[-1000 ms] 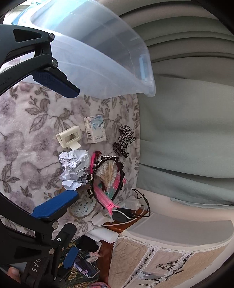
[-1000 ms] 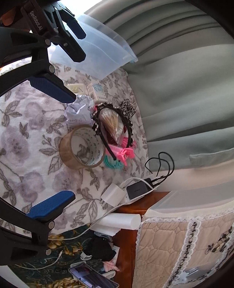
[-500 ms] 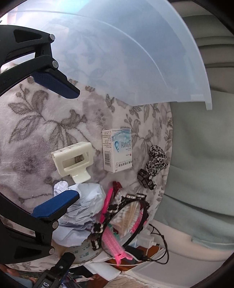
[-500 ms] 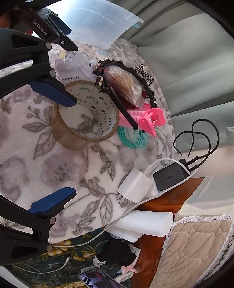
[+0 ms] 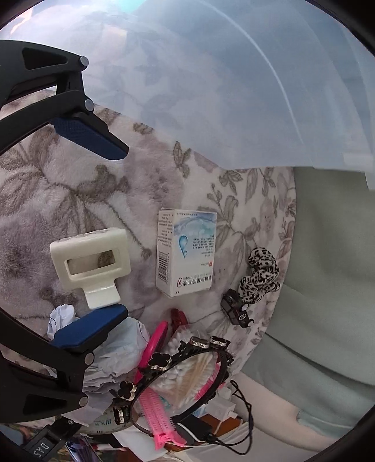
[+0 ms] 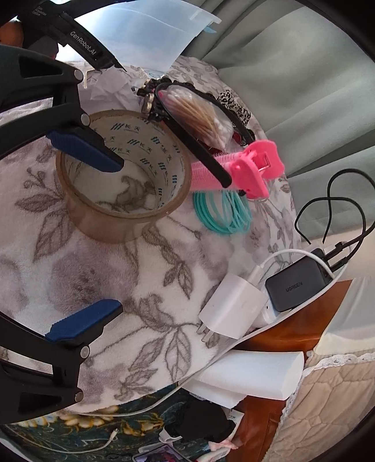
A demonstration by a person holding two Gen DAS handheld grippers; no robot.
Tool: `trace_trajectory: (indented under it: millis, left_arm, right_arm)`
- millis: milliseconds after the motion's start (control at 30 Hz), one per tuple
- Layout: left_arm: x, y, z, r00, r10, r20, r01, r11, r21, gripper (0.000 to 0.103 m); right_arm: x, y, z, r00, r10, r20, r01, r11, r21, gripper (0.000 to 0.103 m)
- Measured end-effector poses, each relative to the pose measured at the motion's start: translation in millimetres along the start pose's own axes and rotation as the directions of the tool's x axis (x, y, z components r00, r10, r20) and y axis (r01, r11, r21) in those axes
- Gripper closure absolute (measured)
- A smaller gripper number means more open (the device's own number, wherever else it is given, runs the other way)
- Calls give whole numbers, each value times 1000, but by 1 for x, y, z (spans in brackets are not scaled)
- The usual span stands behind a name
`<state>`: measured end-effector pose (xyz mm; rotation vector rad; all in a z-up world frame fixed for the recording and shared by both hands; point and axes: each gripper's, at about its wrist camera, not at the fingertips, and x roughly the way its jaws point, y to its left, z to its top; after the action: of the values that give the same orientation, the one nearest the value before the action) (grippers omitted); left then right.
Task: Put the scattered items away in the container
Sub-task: 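Grasp the cream claw clip with the left tool while the right tool grasps the tape roll, then carry the claw clip and tape roll over the clear box with both tools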
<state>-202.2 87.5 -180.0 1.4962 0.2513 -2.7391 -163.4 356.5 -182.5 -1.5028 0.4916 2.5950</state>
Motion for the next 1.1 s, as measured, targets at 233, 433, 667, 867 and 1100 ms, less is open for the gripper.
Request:
trace_trajectory:
  millis: [233,433,667,867,1100]
  left_arm:
    - [-2,-8,-12,1000,-8,-3,8,999,41,19]
    - [-8,-10,-14,1000,-31,-1,31,997,65,52]
    - [-12,-10,-18,1000,-21,-9,21,996,85,52]
    - [-21,-4,-21,1000,-16,-1,16,997,76,52]
    - [-39,-4,-27,999,-38,8,37,996,75,52]
  right_arm:
    - [0,-1,-7,1000,13,2,-13,1000,17,13]
    - [-5,-2,-10,999,35,21,-36,998,45,28]
    - [-19,-18,-20,997,77,25,-79,989,122,77]
    - [-29,-36,-25,985,173,30,-175,964,201,93]
    - [-42,-42,-28,973,220,70,-230,942,246,94]
